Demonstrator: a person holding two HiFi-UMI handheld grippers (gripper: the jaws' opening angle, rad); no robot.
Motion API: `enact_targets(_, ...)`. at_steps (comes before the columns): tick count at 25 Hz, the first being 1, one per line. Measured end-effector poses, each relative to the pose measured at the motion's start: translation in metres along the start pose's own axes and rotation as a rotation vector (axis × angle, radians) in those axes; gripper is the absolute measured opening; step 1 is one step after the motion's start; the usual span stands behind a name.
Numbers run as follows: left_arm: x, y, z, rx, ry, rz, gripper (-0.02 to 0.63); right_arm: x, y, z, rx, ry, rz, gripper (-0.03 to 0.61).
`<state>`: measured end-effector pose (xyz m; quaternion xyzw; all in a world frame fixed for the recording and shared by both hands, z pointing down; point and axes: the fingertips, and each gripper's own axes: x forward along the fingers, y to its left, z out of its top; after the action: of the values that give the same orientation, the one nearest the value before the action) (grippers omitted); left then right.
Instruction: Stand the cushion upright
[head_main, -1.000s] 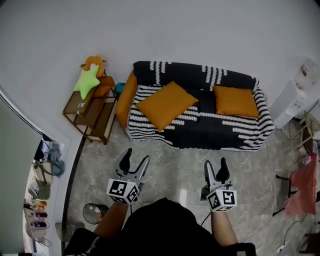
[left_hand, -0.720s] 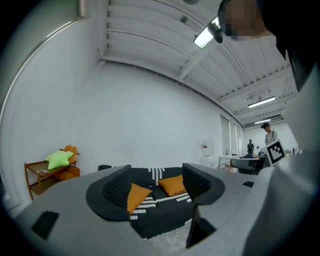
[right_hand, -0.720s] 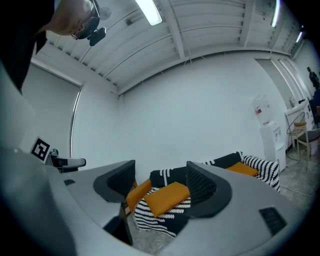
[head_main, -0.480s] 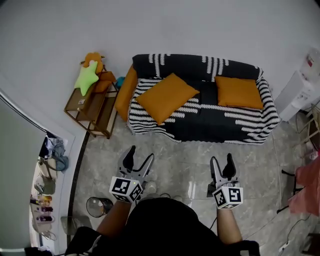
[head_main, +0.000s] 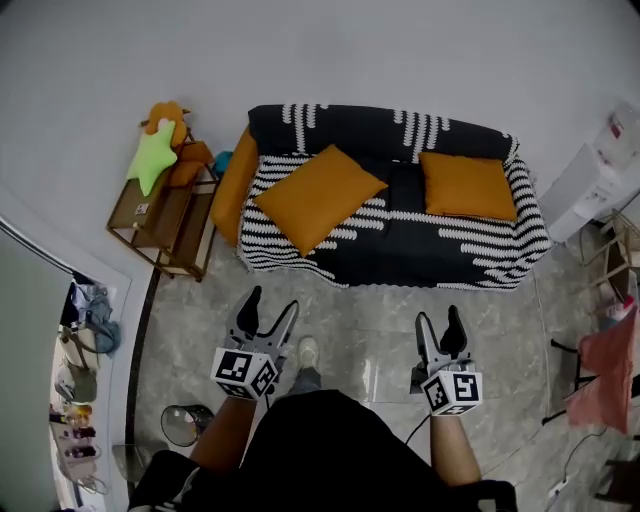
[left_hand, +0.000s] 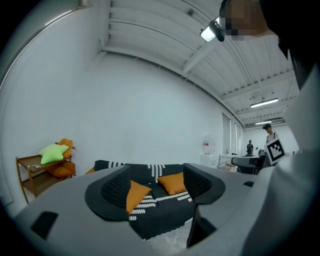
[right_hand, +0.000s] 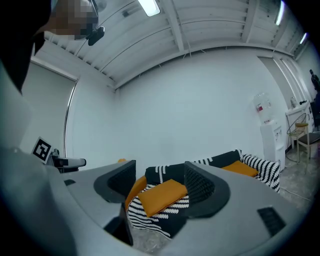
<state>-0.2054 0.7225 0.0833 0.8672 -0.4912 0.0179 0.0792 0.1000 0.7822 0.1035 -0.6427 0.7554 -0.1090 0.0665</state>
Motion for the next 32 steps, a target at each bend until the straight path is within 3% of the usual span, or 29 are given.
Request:
enact_targets(10, 0.092, 0.077, 0.033, 0.004, -0.034, -0.049, 0.336, 0.113, 0.011, 0.023, -0.030, -0.016, -0.053, 0.313)
enact_targets(19, 0.133, 0.151, 0.032, -0.027, -0.004, -0.056, 0.344, 0.201, 0.039, 0.018, -0.049, 0.008, -0.035, 0.313)
enact_targets(32, 0.193, 0.195, 0.035, -0.029, 0.021, -0.039, 0.344, 0.297, 0.036, 0.010, -0.031, 0.046, 0.023, 0.313)
